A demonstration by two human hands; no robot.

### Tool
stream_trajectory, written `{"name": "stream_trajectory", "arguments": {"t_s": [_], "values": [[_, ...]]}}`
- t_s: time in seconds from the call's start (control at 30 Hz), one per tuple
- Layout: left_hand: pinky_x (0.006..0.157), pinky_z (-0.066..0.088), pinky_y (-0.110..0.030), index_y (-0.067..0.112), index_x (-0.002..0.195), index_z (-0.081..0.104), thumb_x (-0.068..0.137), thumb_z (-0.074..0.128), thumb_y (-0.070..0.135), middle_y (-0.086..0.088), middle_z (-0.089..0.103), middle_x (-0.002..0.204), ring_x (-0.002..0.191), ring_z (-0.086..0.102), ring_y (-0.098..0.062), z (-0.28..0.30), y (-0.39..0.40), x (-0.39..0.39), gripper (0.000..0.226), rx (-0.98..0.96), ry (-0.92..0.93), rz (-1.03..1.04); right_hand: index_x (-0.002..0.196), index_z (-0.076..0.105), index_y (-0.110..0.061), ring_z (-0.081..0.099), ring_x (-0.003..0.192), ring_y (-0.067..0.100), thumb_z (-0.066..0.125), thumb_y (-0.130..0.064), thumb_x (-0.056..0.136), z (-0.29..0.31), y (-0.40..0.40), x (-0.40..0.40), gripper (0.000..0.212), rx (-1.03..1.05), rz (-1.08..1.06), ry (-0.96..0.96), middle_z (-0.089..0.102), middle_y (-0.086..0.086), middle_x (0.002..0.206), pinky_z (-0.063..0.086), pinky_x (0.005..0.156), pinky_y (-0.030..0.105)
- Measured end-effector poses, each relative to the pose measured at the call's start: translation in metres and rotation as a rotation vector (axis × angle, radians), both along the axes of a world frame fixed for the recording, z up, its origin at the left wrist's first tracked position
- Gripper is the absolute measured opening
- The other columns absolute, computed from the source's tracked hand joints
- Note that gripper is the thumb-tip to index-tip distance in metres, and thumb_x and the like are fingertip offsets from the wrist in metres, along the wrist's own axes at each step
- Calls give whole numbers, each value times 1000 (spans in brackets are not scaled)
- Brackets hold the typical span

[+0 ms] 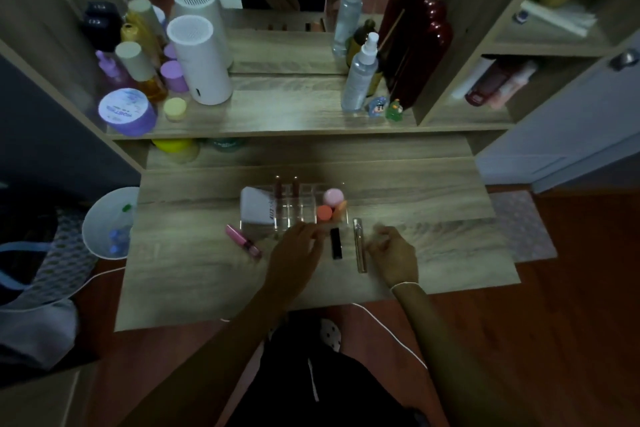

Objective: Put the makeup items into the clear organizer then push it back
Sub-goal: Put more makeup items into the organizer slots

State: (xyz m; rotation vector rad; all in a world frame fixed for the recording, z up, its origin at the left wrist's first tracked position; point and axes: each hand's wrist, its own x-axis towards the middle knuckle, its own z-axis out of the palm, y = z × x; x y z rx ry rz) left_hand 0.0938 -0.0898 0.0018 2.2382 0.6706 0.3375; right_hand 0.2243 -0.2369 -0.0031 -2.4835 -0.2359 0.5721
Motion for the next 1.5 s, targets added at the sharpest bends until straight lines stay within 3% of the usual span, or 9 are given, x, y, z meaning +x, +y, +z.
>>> {"name": "stream_trajectory", "arguments": {"t_s": [0.23,0.33,0.43,0.63,0.93,1.07,1.23,1.37,1.5], "values": [[77,45,-36,10,97,60,91,55,11,-14,64,103,93,60,-32,-25,13,-36,8,-49,77,539,97,57,-14,64,93,32,65,-29,83,-15,10,-4,21,-12,201,28,69,13,98,48,74,36],[82,47,-48,0,103,54,92,55,14,-24,53,112,97,56,-40,-27,26,-37,18,-24,125,702,98,55,-14,64,91,33,64,-29,84,-22,14,-3,23,-31,248,-15,66,14,99,45,70,33],[77,47,-49,-3,113,47,92,56,16,-26,46,119,97,54,-43,-27,36,-31,30,-62,200,809,99,53,-14,64,89,34,62,-30,86,-25,18,-3,23,-51,258,-39,65,15,98,46,71,36],[84,47,-47,-9,120,39,85,62,10,-31,42,126,105,51,-43,-31,44,-31,46,-115,332,833,101,51,-12,62,88,35,63,-22,80,-25,15,-2,25,-70,284,-2,62,16,99,52,76,42],[87,45,-47,-10,115,47,86,66,23,-33,50,120,109,50,-44,-25,45,-43,48,-196,376,819,90,55,-16,62,83,30,60,-31,85,-19,0,7,16,52,160,106,69,11,89,37,69,28],[75,48,-43,0,94,56,81,70,11,-26,59,98,93,58,-38,-11,50,-43,22,-160,162,786,103,62,-12,64,84,29,51,-33,91,4,-4,19,26,180,178,15,70,10,96,41,64,27],[77,55,-36,6,105,59,92,60,11,-19,62,106,92,62,-28,14,51,-30,15,-88,-143,696,105,63,-14,65,86,37,51,-26,93,39,10,37,21,321,149,-27,69,15,93,53,80,53],[77,55,-32,8,105,61,86,64,4,-11,64,105,93,63,-22,29,51,-12,20,-68,-210,514,95,58,-17,66,83,31,63,-36,86,63,36,46,21,430,92,14,69,9,87,55,76,48],[71,48,-23,12,96,64,85,65,3,4,59,90,84,61,-19,32,50,0,14,-18,-251,425,92,64,-17,64,82,19,70,-25,82,72,61,46,14,415,235,-87,69,1,87,51,74,33]]}}
